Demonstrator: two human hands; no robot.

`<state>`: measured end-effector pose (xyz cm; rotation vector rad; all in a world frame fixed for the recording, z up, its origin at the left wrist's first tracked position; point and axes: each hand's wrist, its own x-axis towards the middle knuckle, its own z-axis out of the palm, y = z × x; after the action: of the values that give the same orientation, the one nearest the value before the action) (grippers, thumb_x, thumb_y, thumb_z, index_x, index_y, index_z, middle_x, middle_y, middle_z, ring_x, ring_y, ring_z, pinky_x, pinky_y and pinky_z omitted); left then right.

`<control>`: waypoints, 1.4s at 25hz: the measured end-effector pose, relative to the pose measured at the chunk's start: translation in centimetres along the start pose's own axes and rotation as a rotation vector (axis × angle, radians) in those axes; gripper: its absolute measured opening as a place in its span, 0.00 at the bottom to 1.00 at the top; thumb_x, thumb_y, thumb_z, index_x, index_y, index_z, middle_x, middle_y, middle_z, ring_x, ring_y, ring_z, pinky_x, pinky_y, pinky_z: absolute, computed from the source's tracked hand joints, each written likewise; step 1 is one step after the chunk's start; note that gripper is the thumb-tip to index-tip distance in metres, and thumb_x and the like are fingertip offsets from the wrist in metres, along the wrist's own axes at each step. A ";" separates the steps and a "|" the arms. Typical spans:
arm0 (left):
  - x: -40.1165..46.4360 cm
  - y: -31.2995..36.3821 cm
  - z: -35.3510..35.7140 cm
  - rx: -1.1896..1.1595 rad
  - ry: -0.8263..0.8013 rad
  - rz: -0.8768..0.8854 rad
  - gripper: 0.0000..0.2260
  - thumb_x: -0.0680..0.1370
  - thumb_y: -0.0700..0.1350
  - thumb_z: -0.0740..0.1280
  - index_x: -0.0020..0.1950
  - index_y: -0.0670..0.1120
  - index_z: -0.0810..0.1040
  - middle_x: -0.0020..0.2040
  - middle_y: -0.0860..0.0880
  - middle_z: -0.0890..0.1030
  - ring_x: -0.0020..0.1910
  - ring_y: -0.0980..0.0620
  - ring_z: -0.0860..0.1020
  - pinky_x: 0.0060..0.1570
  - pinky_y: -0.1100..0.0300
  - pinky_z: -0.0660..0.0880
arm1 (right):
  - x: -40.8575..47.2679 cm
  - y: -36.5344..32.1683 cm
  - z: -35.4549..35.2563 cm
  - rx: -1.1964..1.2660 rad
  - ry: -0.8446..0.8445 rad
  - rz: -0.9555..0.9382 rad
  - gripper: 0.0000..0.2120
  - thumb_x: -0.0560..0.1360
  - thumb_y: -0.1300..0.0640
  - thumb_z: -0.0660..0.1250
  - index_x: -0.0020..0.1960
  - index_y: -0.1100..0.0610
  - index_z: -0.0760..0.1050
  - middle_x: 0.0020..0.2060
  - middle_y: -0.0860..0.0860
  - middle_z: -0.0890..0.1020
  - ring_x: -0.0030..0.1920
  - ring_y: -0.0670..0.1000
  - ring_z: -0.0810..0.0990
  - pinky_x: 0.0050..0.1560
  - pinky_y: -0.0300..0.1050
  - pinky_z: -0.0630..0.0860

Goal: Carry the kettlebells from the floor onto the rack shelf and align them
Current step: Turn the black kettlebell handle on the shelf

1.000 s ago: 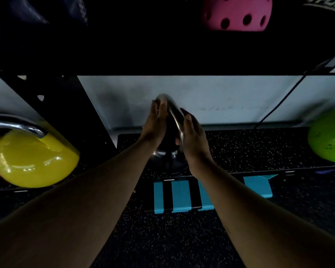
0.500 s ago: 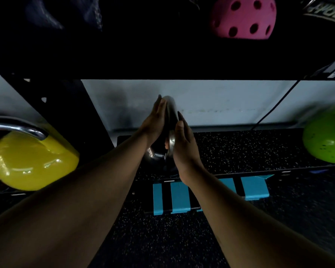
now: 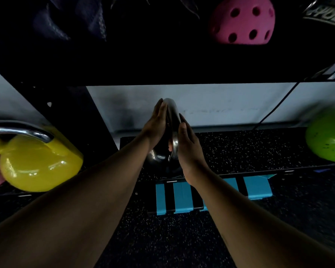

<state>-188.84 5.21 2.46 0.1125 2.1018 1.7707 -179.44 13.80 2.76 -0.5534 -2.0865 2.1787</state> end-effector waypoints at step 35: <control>-12.5 1.2 -11.6 1.169 -0.097 0.471 0.16 0.80 0.51 0.60 0.66 0.50 0.74 0.61 0.47 0.79 0.59 0.47 0.78 0.58 0.51 0.74 | -4.7 -6.3 3.8 -1.519 -0.107 -0.533 0.20 0.75 0.44 0.62 0.65 0.51 0.70 0.67 0.57 0.70 0.65 0.61 0.67 0.62 0.58 0.67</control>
<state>-181.53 -9.21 8.05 1.0244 2.8740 0.4353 -177.42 9.20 9.93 0.1415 -3.0572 0.0881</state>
